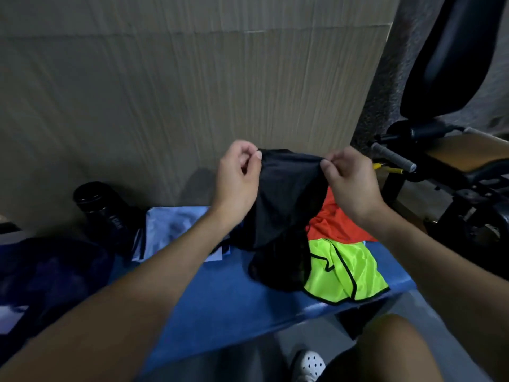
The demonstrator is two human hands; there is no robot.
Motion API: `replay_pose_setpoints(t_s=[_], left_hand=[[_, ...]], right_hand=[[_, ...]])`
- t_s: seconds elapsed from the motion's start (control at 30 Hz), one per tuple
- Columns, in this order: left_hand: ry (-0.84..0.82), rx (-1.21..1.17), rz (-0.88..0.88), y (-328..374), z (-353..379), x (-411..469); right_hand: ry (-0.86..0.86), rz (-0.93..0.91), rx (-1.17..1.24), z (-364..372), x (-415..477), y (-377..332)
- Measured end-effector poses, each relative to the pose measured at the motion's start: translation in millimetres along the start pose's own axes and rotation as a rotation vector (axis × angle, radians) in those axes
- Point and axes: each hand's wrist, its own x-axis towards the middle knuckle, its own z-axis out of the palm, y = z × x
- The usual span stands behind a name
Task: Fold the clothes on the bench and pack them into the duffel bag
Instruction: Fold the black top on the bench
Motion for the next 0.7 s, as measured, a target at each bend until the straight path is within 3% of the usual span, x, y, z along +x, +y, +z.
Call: replay_pose_setpoints(t_s=[0.17, 0.37, 0.57, 0.7], left_hand=[[-0.029, 0.03, 0.04, 56.4, -48.7, -8.2], [-0.087, 0.075, -0.075, 98.9, -89.9, -37.9], [-0.083, 0.049, -0.171, 121.3, -110.1, -59.7], [-0.129, 0.052, -0.209, 138.3, -111.7, -68.1]], right_hand=[[-0.033, -0.02, 0.132, -11.9, -15.3, -63.9], [-0.177, -0.003, 0.173, -17.4, -51.8, -111.9], [-0.503, 0.096, 0.219, -12.1, -94.1, -135.5], [-0.5, 0.058, 0.275, -0.6, -102.0, -147.1]])
